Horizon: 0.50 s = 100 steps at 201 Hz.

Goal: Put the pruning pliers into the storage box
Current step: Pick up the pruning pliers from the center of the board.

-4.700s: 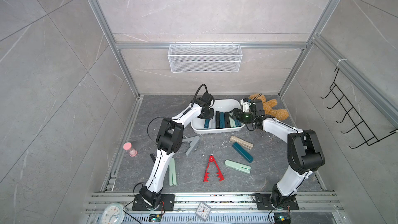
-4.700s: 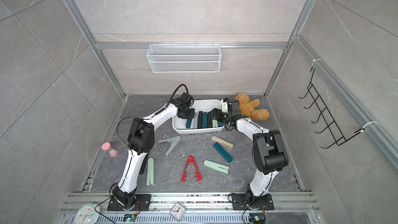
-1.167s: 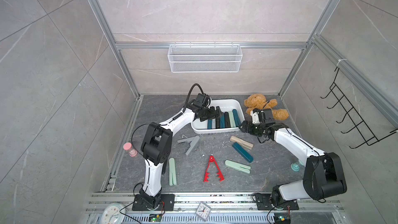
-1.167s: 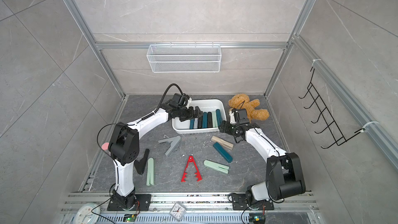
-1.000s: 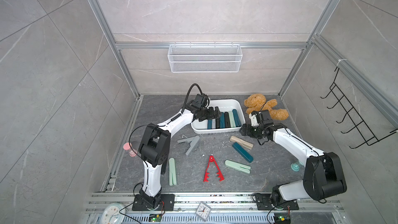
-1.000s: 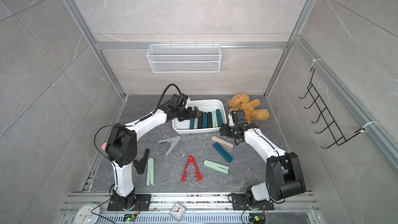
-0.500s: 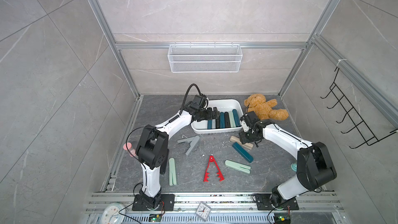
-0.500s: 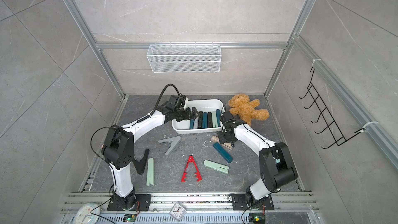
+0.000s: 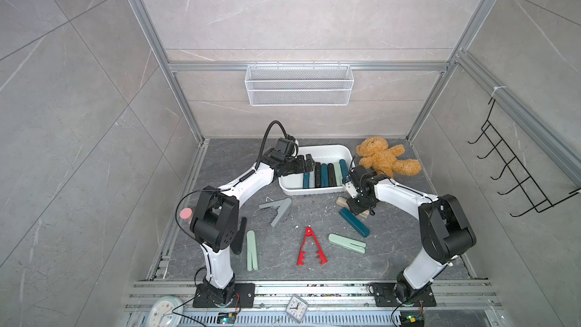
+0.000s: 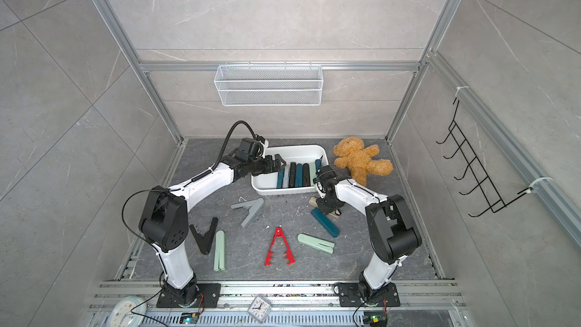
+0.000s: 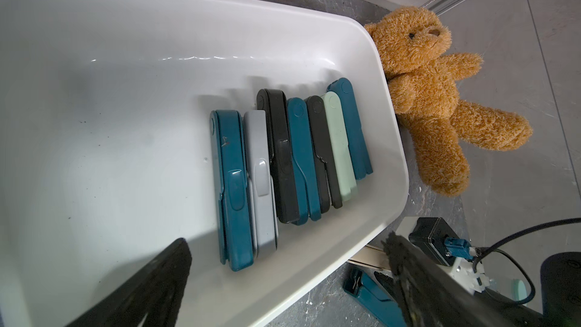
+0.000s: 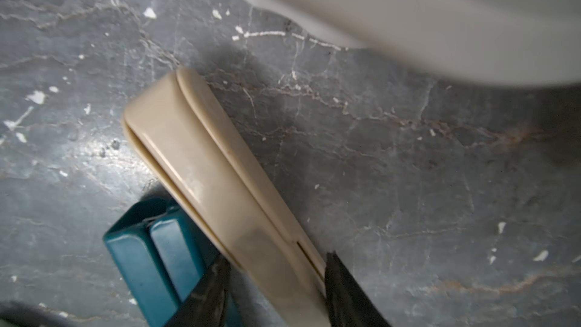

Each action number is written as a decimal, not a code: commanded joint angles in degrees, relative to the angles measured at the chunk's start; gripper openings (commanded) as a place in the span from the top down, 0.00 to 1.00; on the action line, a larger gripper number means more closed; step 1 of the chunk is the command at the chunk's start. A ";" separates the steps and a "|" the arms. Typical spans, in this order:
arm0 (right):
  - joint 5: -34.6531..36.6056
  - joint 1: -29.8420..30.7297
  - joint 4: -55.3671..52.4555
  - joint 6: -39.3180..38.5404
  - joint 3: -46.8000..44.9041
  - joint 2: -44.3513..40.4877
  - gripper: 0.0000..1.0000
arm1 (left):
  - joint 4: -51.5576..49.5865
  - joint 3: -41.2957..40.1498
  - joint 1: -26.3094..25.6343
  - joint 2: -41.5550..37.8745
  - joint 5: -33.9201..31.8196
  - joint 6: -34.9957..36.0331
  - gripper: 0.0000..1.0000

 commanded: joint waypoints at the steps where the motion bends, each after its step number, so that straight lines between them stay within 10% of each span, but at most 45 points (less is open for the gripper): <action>1: -1.08 0.00 -0.07 -2.89 1.42 2.00 0.51 | 1.93 -0.01 0.49 -2.63 0.25 0.75 0.00; 100: -0.32 -0.16 1.90 -5.61 1.15 3.74 0.70 | 0.99 0.80 1.27 -2.11 0.42 0.32 0.00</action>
